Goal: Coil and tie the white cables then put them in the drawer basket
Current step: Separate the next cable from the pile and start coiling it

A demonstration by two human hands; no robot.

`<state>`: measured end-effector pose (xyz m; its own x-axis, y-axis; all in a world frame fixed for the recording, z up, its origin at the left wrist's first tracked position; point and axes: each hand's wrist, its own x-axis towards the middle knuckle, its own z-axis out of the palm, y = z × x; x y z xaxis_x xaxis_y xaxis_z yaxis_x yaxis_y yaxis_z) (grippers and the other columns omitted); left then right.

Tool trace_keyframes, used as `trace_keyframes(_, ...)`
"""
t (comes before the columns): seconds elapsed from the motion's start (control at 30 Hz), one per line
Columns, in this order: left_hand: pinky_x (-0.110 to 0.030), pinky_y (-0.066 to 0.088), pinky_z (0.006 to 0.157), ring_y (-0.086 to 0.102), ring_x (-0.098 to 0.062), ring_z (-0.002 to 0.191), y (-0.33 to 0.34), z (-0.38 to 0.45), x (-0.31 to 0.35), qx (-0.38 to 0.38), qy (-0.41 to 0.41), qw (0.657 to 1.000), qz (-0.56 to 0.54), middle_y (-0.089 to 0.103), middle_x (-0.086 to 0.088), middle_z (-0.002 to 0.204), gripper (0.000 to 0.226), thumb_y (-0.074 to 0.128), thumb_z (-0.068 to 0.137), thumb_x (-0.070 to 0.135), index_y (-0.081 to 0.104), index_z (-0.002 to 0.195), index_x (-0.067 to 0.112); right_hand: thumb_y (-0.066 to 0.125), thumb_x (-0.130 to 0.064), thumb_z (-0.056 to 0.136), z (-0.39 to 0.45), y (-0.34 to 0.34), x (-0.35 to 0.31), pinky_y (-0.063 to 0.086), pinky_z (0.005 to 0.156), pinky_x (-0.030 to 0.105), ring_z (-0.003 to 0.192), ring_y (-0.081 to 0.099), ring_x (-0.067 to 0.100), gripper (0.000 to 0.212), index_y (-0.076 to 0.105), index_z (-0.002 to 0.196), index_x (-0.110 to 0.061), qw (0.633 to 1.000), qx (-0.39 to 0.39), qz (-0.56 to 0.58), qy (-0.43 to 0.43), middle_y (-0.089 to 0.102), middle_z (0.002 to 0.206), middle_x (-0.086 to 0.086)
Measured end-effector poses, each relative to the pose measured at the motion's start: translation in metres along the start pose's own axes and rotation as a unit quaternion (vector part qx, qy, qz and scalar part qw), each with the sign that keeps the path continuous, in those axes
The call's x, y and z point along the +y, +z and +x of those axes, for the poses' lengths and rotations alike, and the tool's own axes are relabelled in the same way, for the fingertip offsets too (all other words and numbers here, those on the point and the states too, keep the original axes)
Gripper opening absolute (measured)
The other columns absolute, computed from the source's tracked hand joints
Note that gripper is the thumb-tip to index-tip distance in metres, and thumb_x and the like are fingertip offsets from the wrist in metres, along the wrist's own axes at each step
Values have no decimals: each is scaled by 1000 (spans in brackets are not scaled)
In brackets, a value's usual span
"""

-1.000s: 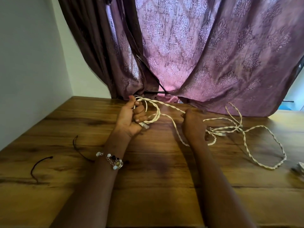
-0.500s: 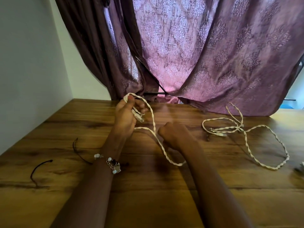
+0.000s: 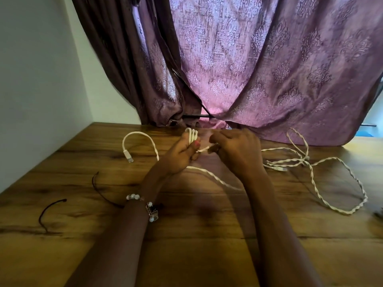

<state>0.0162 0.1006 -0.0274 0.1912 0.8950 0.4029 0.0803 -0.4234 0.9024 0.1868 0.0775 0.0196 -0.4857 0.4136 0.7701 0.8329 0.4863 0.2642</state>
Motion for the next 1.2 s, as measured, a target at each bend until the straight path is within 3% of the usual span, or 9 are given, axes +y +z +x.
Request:
trace_keyframes(0.13, -10, 36, 53, 41, 4, 55, 3, -4, 10, -55, 16, 998, 25, 47, 3, 73, 9, 47, 98, 16, 54, 100, 11, 74, -13, 72, -5, 2, 17, 47, 52, 32, 61, 64, 31, 14, 72, 86, -16, 986, 100, -11, 131, 68, 77, 7)
trace_keyframes(0.23, -11, 32, 44, 38, 3, 46, 5, -10, 20, -36, 32, 999, 15, 47, 6, 60, 8, 53, 94, 8, 59, 92, 2, 70, -4, 68, -13, 0, 33, 47, 53, 29, 64, 65, 30, 19, 72, 86, -11, 953, 162, 103, 235, 70, 80, 9)
trace_keyframes(0.37, -24, 21, 41, 25, -2, 35, 12, -7, 24, 4, 16, 982, -187, 31, 9, 42, 30, 48, 87, 31, 56, 68, 10, 84, -19, 66, -13, -2, 37, 49, 49, 32, 47, 61, 22, 23, 71, 85, -16, 894, 105, 321, 294, 72, 74, 6)
trace_keyframes(0.47, -18, 28, 40, 21, -2, 31, 5, -1, 20, 37, -24, 947, -318, 23, 11, 38, 41, 51, 75, 48, 37, 67, 10, 84, -23, 68, -13, -5, 40, 42, 39, 24, 42, 54, 10, 25, 72, 84, -9, 866, 127, 389, 287, 71, 72, 7)
trace_keyframes(0.57, -18, 32, 38, 21, 0, 29, 4, 1, 16, 12, -31, 935, -354, 23, 13, 38, 44, 49, 71, 53, 36, 69, 11, 76, -23, 76, -16, 0, 46, 39, 53, 11, 52, 54, 2, 17, 73, 81, -6, 899, 169, 303, 267, 71, 72, 7)
trace_keyframes(0.7, -20, 20, 40, 20, 1, 30, 19, -2, 17, -45, -46, 938, -341, 25, 12, 39, 33, 39, 84, 41, 36, 72, 10, 63, -23, 88, -17, 21, 44, 43, 59, 30, 65, 61, 23, 20, 73, 87, -6, 923, 194, 197, 268, 70, 74, 10)
trace_keyframes(1.0, -17, 35, 40, 35, -9, 31, 32, -13, 19, -127, -125, 944, -278, 39, -3, 41, 23, 34, 99, 9, 51, 87, -1, 47, -7, 93, -12, 37, 31, 44, 43, 27, 50, 60, 29, 24, 58, 111, -19, 773, 210, 458, 386, 71, 89, 14)
trace_keyframes(1.1, -15, 32, 38, 28, -4, 32, 25, -9, 16, -115, -110, 933, -323, 34, 4, 41, 18, 41, 92, 14, 49, 84, 2, 62, -19, 92, -13, 37, 30, 32, 37, 17, 36, 46, 16, 10, 59, 95, -11, 667, 200, 535, 479, 64, 69, 19)
trace_keyframes(1.2, -15, 29, 38, 23, 0, 31, 10, -4, 14, -115, -82, 894, -426, 29, 11, 38, 19, 42, 90, 22, 49, 85, 4, 64, -24, 91, -18, 40, 32, 24, 34, 14, 29, 36, 8, 22, 63, 91, -1, 648, 135, 562, 496, 53, 55, 11)
